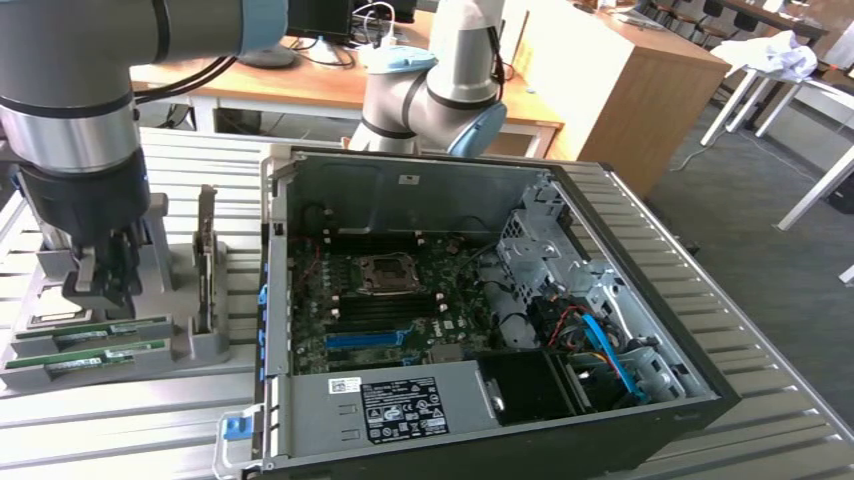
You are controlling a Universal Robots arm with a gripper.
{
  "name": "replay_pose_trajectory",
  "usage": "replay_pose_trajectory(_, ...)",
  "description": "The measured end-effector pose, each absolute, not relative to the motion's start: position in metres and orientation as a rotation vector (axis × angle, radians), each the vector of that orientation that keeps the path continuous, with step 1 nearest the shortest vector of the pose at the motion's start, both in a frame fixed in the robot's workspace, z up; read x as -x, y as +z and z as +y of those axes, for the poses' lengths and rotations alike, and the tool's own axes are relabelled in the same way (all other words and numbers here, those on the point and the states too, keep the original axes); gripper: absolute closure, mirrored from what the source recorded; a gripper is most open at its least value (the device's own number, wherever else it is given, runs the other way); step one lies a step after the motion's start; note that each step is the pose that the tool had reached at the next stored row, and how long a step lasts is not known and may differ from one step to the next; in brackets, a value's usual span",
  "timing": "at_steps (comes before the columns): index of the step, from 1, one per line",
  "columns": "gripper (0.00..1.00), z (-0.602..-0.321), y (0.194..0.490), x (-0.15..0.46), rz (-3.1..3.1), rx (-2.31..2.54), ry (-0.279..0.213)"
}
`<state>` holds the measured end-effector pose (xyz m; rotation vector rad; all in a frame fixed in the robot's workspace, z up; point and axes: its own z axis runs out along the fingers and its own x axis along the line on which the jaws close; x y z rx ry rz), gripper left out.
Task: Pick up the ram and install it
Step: 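Pick up the ram and move it above insertion slot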
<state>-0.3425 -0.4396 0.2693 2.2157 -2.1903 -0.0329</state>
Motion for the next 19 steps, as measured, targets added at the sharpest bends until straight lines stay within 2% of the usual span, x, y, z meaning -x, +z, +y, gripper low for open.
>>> replay_pose_trajectory(19,0.64,-0.440,0.260,0.354,-2.172,-2.232,-0.031)
